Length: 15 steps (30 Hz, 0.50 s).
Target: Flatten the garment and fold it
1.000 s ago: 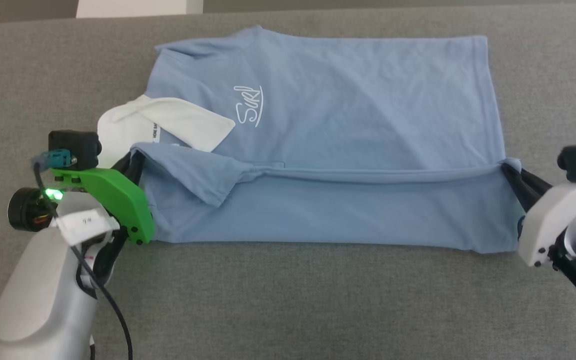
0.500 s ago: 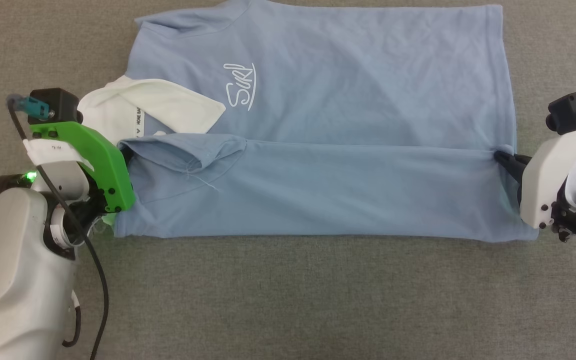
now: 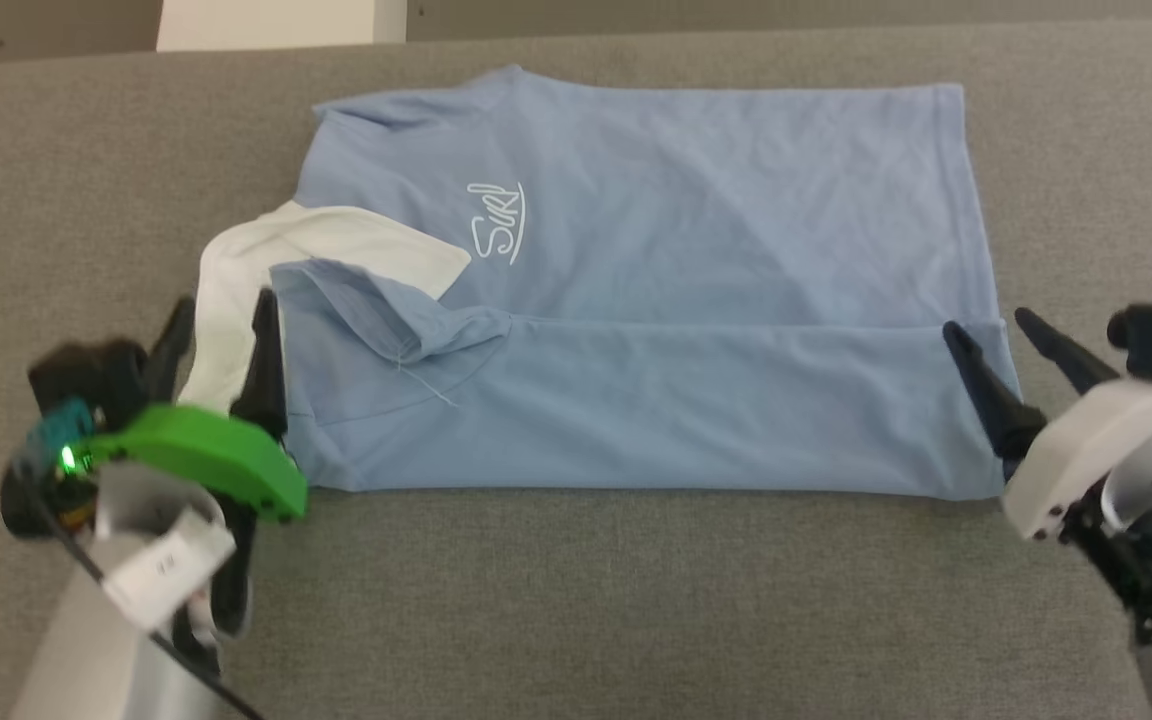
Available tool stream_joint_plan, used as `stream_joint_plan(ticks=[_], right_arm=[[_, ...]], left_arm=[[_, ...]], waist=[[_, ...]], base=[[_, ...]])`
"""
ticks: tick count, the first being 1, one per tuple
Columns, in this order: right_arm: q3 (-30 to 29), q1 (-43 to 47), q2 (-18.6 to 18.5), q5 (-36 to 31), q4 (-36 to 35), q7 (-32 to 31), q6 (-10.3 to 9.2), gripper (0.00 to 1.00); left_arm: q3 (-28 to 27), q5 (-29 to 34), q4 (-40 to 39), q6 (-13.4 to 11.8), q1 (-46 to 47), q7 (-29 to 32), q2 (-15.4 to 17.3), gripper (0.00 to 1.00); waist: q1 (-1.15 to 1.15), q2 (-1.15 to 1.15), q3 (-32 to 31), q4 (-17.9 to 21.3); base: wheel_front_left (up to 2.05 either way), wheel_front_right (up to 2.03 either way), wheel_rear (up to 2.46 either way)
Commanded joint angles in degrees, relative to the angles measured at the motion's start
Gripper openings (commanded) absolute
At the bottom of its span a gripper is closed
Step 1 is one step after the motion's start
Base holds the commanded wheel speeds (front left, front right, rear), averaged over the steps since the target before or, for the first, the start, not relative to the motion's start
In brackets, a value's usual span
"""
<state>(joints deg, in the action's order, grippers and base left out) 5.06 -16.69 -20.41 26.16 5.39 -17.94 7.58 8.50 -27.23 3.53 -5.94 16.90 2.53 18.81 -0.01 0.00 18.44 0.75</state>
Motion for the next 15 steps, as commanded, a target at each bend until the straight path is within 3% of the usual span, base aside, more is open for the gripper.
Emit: stream_joint_plan(ticks=[1,9,15], right_arm=[[-0.07,1.78,1.07,-0.5,-0.73,3.17,-0.09,1.0],[-5.16,10.85,7.98,-6.51,-2.79,20.76,-0.09,1.0],[-7.34,14.37,12.03,-9.29,-3.29,24.31,-0.09,1.0]], left_arm=[[-0.32,0.16,-0.77,-0.88,-2.49,-1.98,-0.95,1.0],[0.63,1.92,-2.75,-4.18,-11.69,-6.74,-3.42,1.0],[2.02,2.75,-1.27,-5.64,-14.13,-3.72,-3.1,1.0]], waist=[[0.01,0.0,-2.83,-0.02],[0.01,0.0,-6.03,0.04],[0.01,0.0,-7.08,1.26]], base=[[0.0,0.0,0.0],[0.0,0.0,0.0],[0.0,0.0,0.0]])
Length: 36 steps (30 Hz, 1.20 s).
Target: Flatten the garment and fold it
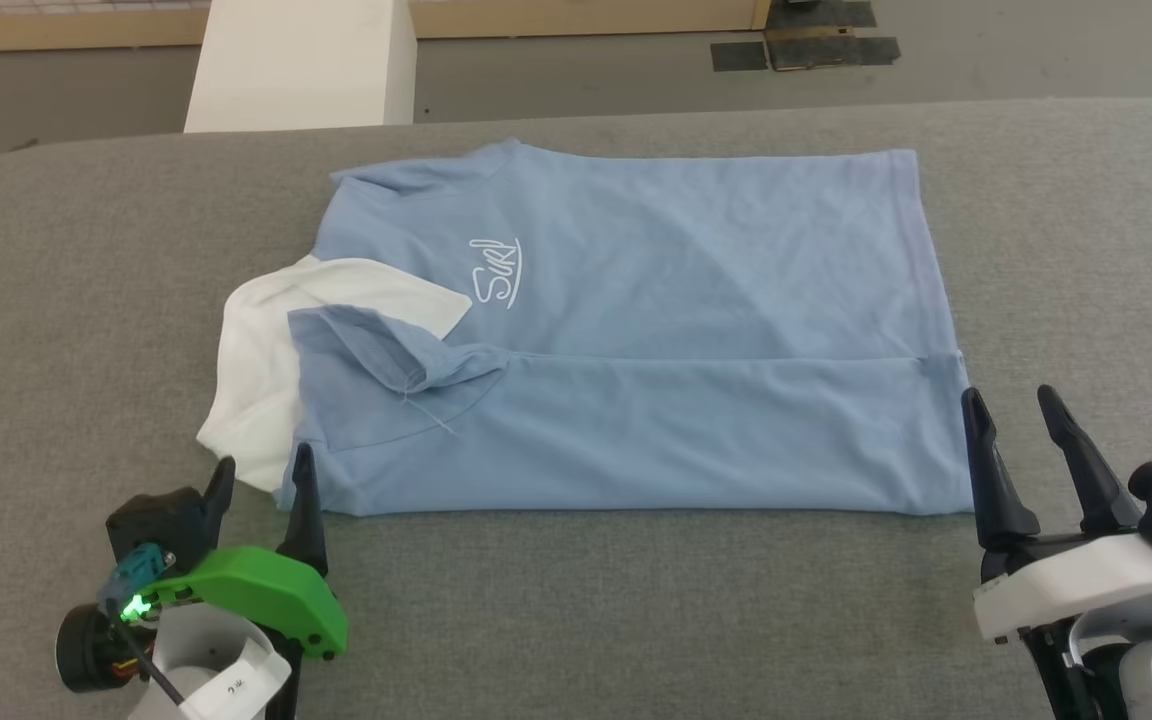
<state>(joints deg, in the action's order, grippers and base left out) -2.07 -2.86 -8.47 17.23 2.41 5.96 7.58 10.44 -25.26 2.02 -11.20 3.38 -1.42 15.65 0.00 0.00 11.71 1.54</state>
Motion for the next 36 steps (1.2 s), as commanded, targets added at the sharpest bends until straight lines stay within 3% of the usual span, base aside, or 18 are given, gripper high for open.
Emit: stream_joint_plan(ticks=[1,11,17,18,19,20,25,30,31,36], right_arm=[[-0.46,0.82,0.45,-0.48,-0.34,0.52,-0.09,1.0],[0.43,1.57,2.32,-0.71,-1.64,0.02,-0.09,1.0],[1.59,1.56,2.63,-0.31,-1.86,-0.48,-0.09,1.0],[1.67,1.58,2.69,-0.3,-1.81,-0.52,-0.09,1.0],[1.69,1.62,2.74,-0.33,-1.7,-0.67,-0.09,1.0],[1.73,1.64,2.79,-0.44,-1.58,-0.87,-0.09,1.0],[0.73,1.39,3.26,-1.44,-0.61,-2.34,-0.09,1.0],[-2.26,-0.96,4.42,-3.34,2.15,-7.64,-0.09,1.0],[-4.62,-2.95,5.06,-4.74,4.83,-14.62,-0.09,1.0],[-6.95,-6.82,5.51,-7.24,8.68,-30.08,-0.09,1.0]], left_arm=[[0.06,0.81,0.74,-0.86,-0.68,0.93,0.08,1.0],[-3.09,-3.72,8.85,-5.49,1.55,8.62,-1.98,1.0],[-3.97,-8.58,12.06,-5.02,3.15,15.69,-2.87,1.0],[-3.95,-9.24,12.32,-4.72,3.27,16.78,-2.82,0.77],[-3.81,-9.53,12.37,-4.48,3.3,17.49,-2.7,0.35],[-3.7,-9.76,12.33,-4.28,3.3,18.11,-2.52,0.0],[-3.38,-10.35,11.82,-3.39,3.19,18.84,-2.08,0.0],[-2.7,-10.02,11.27,-2.94,3.29,17.9,-2.26,0.0],[-2.23,-9.75,11.1,-2.71,3.57,17.43,-2.38,0.0],[-1.36,-9.54,11.06,-2.03,4.31,16.88,-2.62,0.0]], waist=[[0.0,0.0,-0.42,0.63],[0.0,0.0,-0.58,3.69],[0.0,0.0,-0.22,5.29],[0.0,0.0,-0.22,5.5],[0.0,0.0,-0.22,5.62],[0.0,0.0,-0.21,5.74],[0.0,0.0,-0.31,5.51],[0.0,0.0,-0.55,4.42],[0.0,0.0,-0.53,3.66],[0.0,0.0,0.08,2.27]], base=[[0.0,0.0,0.0],[0.0,0.0,0.0],[0.0,0.0,0.0],[0.0,0.0,0.0],[0.0,0.0,0.0],[0.0,0.0,0.0],[0.0,0.0,0.0],[0.0,0.0,0.0],[0.0,0.0,0.0],[0.0,0.0,0.0]])
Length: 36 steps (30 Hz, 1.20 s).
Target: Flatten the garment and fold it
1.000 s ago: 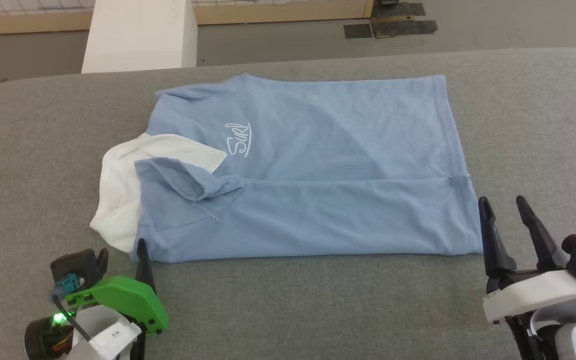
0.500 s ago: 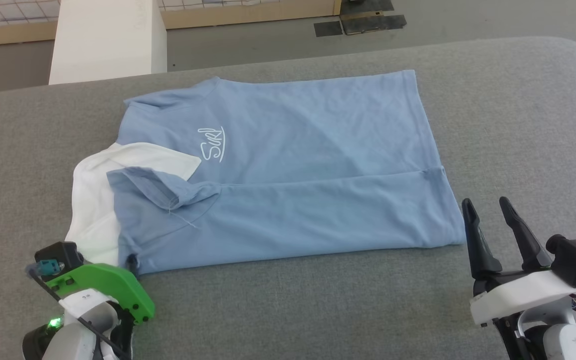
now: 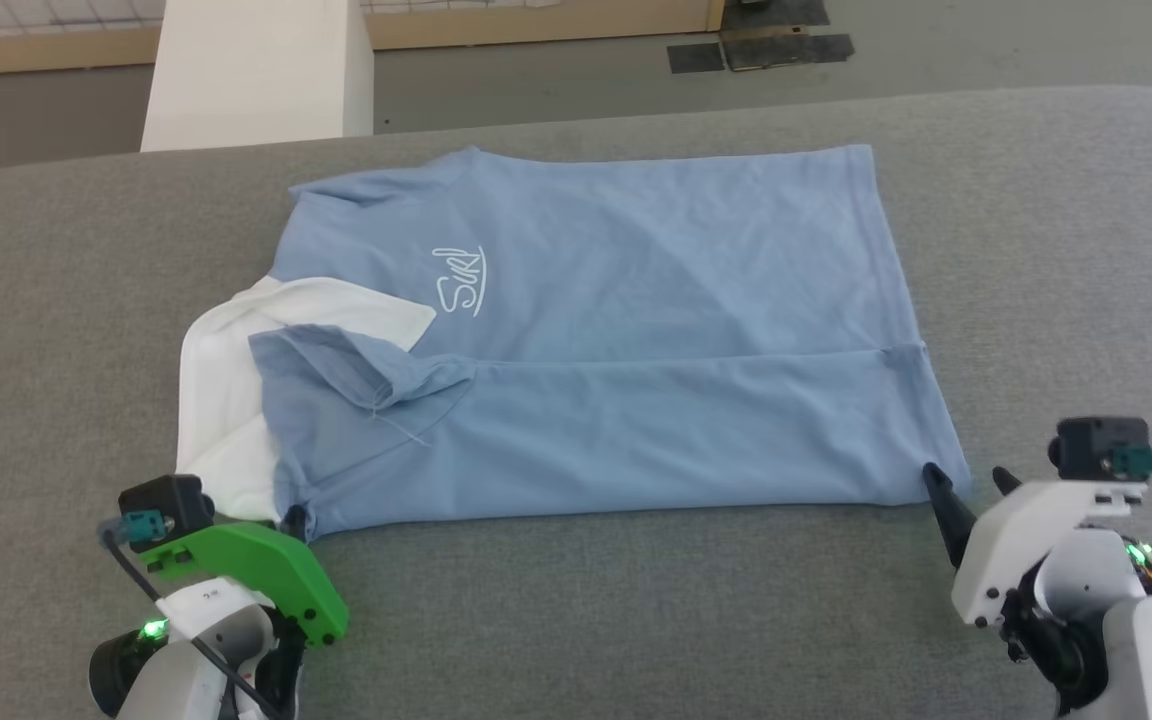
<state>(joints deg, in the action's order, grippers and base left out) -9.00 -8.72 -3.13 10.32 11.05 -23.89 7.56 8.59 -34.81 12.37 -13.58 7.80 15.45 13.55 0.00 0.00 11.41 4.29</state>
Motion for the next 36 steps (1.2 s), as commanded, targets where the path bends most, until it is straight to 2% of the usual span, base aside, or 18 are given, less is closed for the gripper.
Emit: stream_joint_plan(ticks=[1,8,9,10,11,12,13,14,18,23,28,32,36], right_arm=[[-0.18,-1.7,0.2,-0.72,0.36,-3.09,-0.08,1.0],[-1.63,-3.97,0.23,-1.5,0.37,-19.53,-0.08,1.0],[-2.0,-4.09,0.23,-0.98,0.06,-21.53,-0.08,0.94],[-2.31,-4.15,0.23,-0.73,-0.29,-22.91,-0.08,0.5],[-2.66,-4.21,0.24,-0.46,-0.73,-24.37,-0.08,0.42],[-2.94,-4.22,0.24,-0.28,-1.08,-25.35,-0.08,0.38],[-3.14,-4.19,0.24,-0.21,-1.64,-26.3,-0.08,0.05],[-3.27,-4.15,0.24,-0.37,-2.2,-26.75,-0.08,0.0],[-3.41,-4.02,0.24,-0.26,-4.81,-24.98,-0.08,0.0],[-2.72,-2.48,0.24,-0.35,-7.99,-17.61,-0.08,0.0],[-3.82,1.7,0.24,1.37,-12.86,-12.34,-0.08,0.0],[-4.13,6.55,0.24,2.07,-18.22,-13.16,-0.08,0.0],[-4.35,12.55,0.24,2.83,-22.99,-16.86,-0.08,0.0]], left_arm=[[0.71,0.14,0.65,0.43,0.1,-0.18,-0.6,0.0],[1.58,0.52,1.27,1.41,1.45,-1.34,-0.66,0.0],[1.72,0.56,1.36,1.51,1.6,-1.51,-0.71,0.0],[1.83,0.6,1.42,1.56,1.72,-1.61,-0.75,0.0],[1.94,0.66,1.46,1.6,1.85,-1.76,-0.8,0.0],[2.01,0.68,1.48,1.62,1.95,-1.88,-0.84,0.0],[2.09,0.69,1.48,1.65,2.04,-2.02,-0.9,0.0],[2.16,0.74,1.46,1.7,2.11,-2.16,-0.89,0.0],[2.26,1.29,1.21,1.86,2.37,-3.6,-0.62,0.0],[2.04,3.22,0.11,2.11,2.18,-8.28,0.42,0.0],[1.54,5.16,-3.63,0.79,-0.99,-11.28,1.89,0.0],[1.64,6.5,-7.77,-1.12,-5.28,-9.46,3.82,0.0],[1.76,7.3,-12.44,-3.58,-10.7,-5.51,5.75,0.0]], waist=[[0.0,0.0,0.57,-0.77],[0.0,0.0,1.9,-1.98],[0.0,0.0,2.08,-2.12],[0.0,0.0,2.23,-2.21],[0.0,0.0,2.4,-2.27],[0.0,0.0,2.53,-2.31],[0.0,0.0,2.67,-2.35],[0.0,0.0,2.78,-2.34],[0.0,0.0,2.91,-2.3],[0.0,0.0,1.33,-2.14],[0.0,0.0,-1.22,-1.88],[0.0,0.0,-2.76,-1.63],[0.0,0.0,-3.42,-1.67]], base=[[0.0,0.0,0.0],[0.0,0.0,0.0],[0.0,0.0,0.0],[0.0,0.0,0.0],[0.0,0.0,0.0],[0.0,0.0,0.0],[0.0,0.0,0.0],[0.0,0.0,0.0],[0.0,0.0,0.0],[0.0,0.0,0.0],[0.0,0.0,0.0],[0.0,0.0,0.0],[0.0,0.0,0.0]])
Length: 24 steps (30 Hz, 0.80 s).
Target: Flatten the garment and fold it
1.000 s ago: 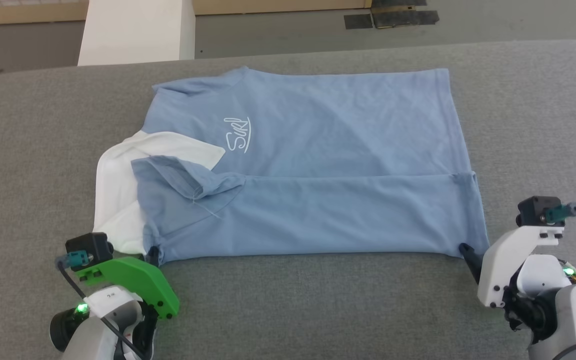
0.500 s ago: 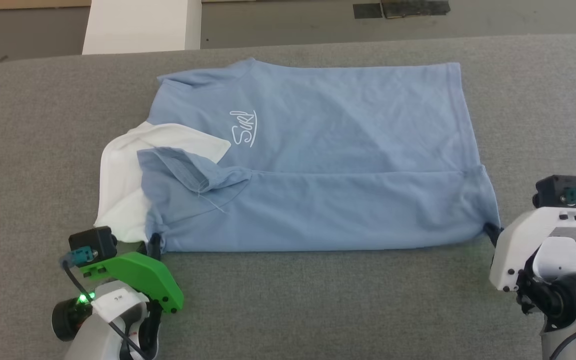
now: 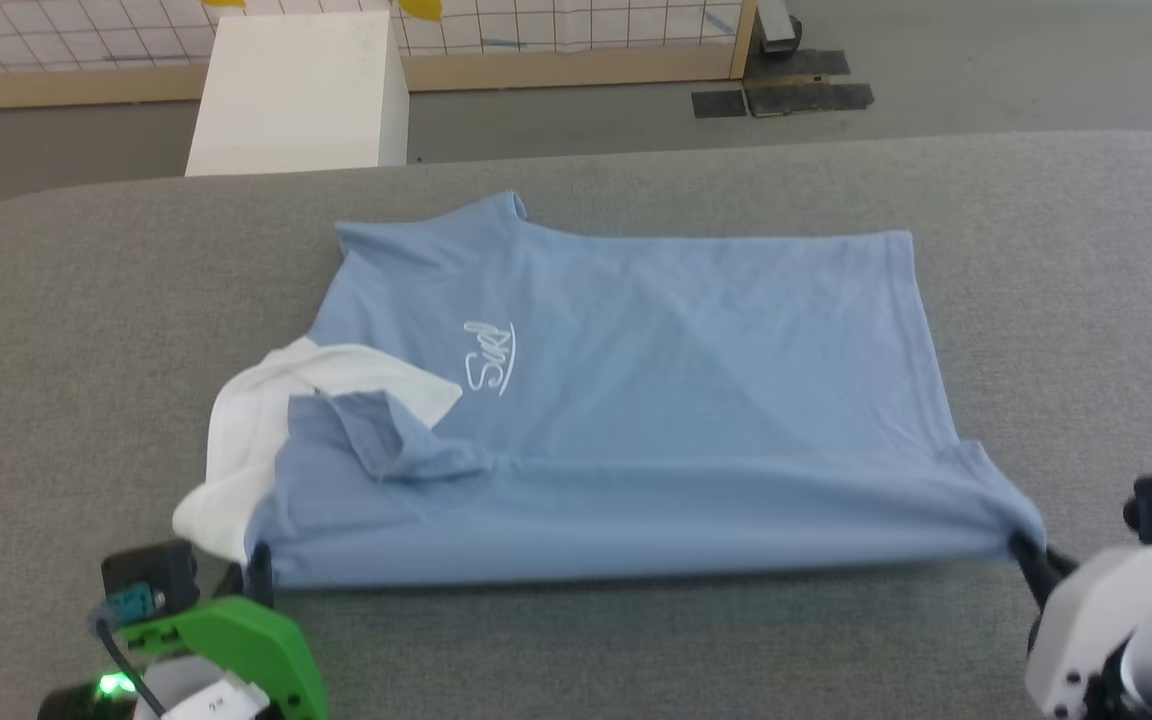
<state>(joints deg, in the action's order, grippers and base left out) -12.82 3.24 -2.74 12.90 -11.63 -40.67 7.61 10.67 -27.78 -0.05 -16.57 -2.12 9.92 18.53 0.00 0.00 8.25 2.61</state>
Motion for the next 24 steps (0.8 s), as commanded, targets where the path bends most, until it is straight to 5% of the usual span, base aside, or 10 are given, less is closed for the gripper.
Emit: stream_joint_plan(ticks=[1,12,21,22,23,24], right_arm=[[-0.62,2.25,-0.14,0.61,-1.15,-1.28,-0.12,0.0],[-2.19,11.28,-0.14,5.83,3.29,-7.07,-0.12,0.0],[-0.74,9.09,-0.14,5.73,13.64,-1.89,-0.12,0.0],[-0.62,8.67,-0.14,6.01,14.15,-0.66,-0.12,0.0],[-0.55,8.35,-0.14,6.12,14.39,0.35,-0.12,0.11],[-0.37,8.19,-0.14,6.42,14.49,1.06,-0.12,0.33]], left_arm=[[-0.24,0.16,-1.22,-1.2,-2.25,1.17,0.94,0.0],[1.06,-2.16,-3.37,-4.37,-11.22,11.31,2.09,0.0],[1.99,-4.27,1.38,-2.65,-9.84,11.38,0.45,0.0],[1.82,-4.62,1.68,-2.64,-9.66,11.0,0.03,0.22],[1.75,-4.83,1.78,-2.45,-9.47,10.61,-0.19,0.71],[1.63,-5.06,1.66,-2.24,-9.24,10.16,-0.42,1.0]], waist=[[0.0,0.0,-0.35,-0.04],[0.0,0.0,0.23,-0.71],[0.0,0.0,0.58,-0.64],[0.0,0.0,0.5,-0.62],[0.0,0.0,0.42,-0.63],[0.0,0.0,0.3,-0.66]], base=[[0.0,0.0,0.0],[0.0,0.0,0.0],[0.0,0.0,0.0],[0.0,0.0,0.0],[0.0,0.0,0.0],[0.0,0.0,0.0]])
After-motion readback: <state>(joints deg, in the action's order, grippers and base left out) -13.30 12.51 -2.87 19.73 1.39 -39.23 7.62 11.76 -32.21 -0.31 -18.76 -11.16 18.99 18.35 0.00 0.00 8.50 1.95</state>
